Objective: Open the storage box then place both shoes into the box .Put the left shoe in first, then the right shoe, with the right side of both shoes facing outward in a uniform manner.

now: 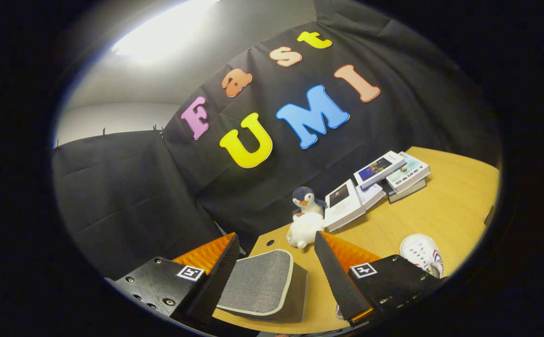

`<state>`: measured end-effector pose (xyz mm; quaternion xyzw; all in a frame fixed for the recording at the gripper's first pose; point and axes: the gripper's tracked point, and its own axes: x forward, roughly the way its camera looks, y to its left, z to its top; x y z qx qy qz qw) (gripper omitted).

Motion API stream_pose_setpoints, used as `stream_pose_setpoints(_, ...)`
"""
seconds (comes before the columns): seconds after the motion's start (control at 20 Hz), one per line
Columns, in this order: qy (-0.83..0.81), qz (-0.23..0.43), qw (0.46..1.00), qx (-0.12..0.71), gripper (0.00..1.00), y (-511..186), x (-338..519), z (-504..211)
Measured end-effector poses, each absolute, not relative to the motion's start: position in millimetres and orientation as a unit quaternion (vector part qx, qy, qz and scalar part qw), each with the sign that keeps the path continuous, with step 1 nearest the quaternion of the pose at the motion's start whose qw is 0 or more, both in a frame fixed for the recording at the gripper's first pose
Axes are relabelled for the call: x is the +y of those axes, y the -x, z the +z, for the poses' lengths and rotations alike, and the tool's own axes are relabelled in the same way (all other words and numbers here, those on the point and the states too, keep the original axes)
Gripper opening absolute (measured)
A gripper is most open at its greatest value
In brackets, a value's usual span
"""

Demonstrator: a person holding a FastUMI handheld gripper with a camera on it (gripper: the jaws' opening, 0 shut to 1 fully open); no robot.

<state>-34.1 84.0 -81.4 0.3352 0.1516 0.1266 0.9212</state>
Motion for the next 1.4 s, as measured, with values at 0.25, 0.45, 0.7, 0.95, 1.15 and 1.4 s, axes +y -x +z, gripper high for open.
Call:
stream_pose_setpoints(0.25,-0.425,0.147,0.869,0.205,0.97,38,111,-117)
stream_pose_setpoints(0.45,-0.485,0.155,0.826,0.242,0.98,43,128,-138)
stream_pose_setpoints(0.7,-0.530,0.164,0.782,0.285,0.98,44,155,-168)
stream_pose_setpoints(0.95,-0.569,0.165,0.735,0.329,0.98,49,180,-200)
stream_pose_setpoints(1.15,-0.580,0.163,0.712,0.362,0.98,52,195,-223)
stream_pose_setpoints(1.4,-0.586,0.176,0.685,0.396,0.94,60,219,-238)
